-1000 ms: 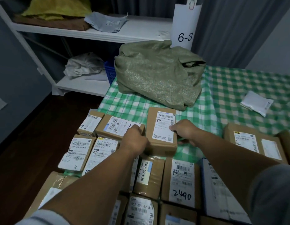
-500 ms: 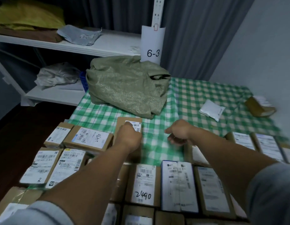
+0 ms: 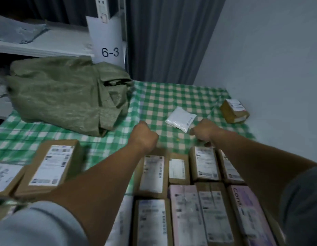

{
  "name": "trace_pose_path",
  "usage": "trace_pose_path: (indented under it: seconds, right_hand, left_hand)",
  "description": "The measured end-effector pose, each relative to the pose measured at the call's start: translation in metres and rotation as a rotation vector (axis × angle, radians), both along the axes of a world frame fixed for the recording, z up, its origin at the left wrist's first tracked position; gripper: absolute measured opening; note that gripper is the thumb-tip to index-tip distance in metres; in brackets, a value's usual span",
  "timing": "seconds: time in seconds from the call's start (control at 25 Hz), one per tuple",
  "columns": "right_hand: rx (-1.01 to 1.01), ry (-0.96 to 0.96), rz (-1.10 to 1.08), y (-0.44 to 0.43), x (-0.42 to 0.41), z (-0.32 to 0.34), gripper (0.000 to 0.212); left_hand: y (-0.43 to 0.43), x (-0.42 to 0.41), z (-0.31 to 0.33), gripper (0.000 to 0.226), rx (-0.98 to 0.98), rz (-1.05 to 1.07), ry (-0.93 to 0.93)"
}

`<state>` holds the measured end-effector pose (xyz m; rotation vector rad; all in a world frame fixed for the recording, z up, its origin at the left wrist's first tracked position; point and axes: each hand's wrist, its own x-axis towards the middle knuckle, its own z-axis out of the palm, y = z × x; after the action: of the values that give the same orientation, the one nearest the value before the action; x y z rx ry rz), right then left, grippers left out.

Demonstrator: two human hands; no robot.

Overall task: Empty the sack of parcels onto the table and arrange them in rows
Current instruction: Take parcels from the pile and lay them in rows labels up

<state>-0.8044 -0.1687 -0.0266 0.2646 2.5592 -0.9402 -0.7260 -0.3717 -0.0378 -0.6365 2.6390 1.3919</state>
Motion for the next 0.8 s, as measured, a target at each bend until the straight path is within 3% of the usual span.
trace_pose_path:
  seconds: [0.2, 0.44, 0.64, 0.8]
  right_hand:
    - [0.082, 0.052, -0.138, 0.109, -0.076, -0.034, 0.036]
    - [0.397, 0.199, -0.061, 0.187, -0.144, -0.072, 0.045]
    - [0.528, 0.257, 0.037, 0.219, -0.199, -0.105, 0.080]
    - [0.482, 0.350, -0.072, 0.240, -0.229, -0.121, 0.078]
  left_hand:
    - [0.089, -0.070, -0.030, 0.046, -0.134, -0.117, -0.032]
    - [0.148, -0.146, -0.069, 0.050, -0.420, -0.200, -0.118]
    - [0.180, -0.191, -0.100, 0.061, -0.473, -0.158, -0.097]
    - [0.179, -0.214, -0.129, 0.068, -0.465, -0.062, -0.097]
